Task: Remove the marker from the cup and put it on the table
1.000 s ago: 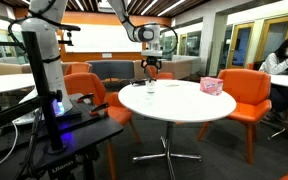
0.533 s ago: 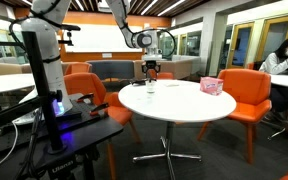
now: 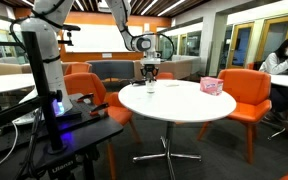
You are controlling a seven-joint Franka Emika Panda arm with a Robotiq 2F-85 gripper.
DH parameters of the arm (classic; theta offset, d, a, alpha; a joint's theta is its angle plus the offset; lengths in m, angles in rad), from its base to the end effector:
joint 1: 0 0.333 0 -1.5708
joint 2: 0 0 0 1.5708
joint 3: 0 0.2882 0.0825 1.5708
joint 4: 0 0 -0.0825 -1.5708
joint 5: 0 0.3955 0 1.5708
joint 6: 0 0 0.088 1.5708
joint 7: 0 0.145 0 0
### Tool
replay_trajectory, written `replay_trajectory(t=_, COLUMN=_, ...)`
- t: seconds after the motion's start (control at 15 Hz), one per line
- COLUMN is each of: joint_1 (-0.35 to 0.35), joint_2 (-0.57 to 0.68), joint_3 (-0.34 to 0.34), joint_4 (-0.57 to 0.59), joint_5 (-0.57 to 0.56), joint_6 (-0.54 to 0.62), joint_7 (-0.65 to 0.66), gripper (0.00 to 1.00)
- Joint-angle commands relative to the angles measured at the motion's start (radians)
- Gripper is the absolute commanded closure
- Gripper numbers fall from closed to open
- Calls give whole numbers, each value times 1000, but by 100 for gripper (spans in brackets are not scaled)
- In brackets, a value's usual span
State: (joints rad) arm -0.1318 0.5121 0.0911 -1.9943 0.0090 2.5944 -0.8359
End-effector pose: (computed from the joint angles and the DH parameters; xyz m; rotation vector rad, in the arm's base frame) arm 0.6146 -0.0235 0.1390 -2.8996 -1.1819 -0.1602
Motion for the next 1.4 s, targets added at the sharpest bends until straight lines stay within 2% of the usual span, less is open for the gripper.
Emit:
replay_trajectory(t=0.0, joint_1=-33, joint_2=9, joint_3=30, joint_4=12, joint_5=-10, joint_6=18, joint_7=-5, gripper=56)
replay_trajectory(t=0.07, joint_1=-36, joint_2=14, joint_3=32, joint_4=18, joint_5=-10, joint_6=12, joint_7=-7, gripper=53)
replay_trajectory(t=0.33, joint_1=-40, joint_2=37, joint_3=38, joint_4=30, joint_5=-16, joint_6=-1, joint_7=-12, gripper=56)
replay_trajectory(t=0.87, joint_1=-39, joint_2=96, joint_3=37, joint_4=76, joint_5=-29, joint_6=2, joint_7=-3, gripper=68)
replay_trajectory(t=1.07, joint_1=-47, joint_2=117, joint_3=46, joint_4=91, joint_5=-25, joint_6=7, joint_7=-11, gripper=67)
replay_trajectory(t=1.33, joint_1=-52, joint_2=147, joint_3=50, joint_4=117, joint_5=-29, joint_6=14, joint_7=-12, gripper=76)
